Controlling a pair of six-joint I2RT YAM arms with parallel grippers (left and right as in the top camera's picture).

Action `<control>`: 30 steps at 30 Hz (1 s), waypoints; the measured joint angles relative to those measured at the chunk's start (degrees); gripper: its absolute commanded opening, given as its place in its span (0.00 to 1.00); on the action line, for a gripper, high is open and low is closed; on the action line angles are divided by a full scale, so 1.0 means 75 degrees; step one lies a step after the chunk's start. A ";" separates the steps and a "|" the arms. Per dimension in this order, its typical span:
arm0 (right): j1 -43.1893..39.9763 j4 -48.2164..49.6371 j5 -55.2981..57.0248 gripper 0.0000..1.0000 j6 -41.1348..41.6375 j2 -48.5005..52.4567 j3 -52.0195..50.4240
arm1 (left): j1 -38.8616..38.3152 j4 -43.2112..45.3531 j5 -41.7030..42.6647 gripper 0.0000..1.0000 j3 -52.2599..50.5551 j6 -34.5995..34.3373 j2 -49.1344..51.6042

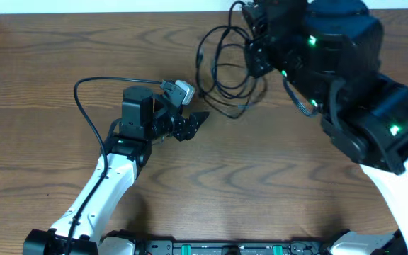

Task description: Untangle cables

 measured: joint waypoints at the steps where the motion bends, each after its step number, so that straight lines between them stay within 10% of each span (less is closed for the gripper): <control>1: 0.0000 -0.0058 0.0003 0.01 -0.0009 -0.0009 0.0012 | 0.0000 0.0020 0.0000 0.69 0.0000 0.0003 0.0000; 18: 0.0192 -0.0251 0.0029 0.01 -0.0064 0.0015 0.0012 | 0.0000 0.2602 0.0344 0.68 0.0006 -0.0670 0.0015; 30: 0.0469 -0.0254 0.0029 0.01 -0.0070 0.0015 0.0012 | 0.0000 0.2704 0.0000 0.08 0.0006 -0.0801 0.0015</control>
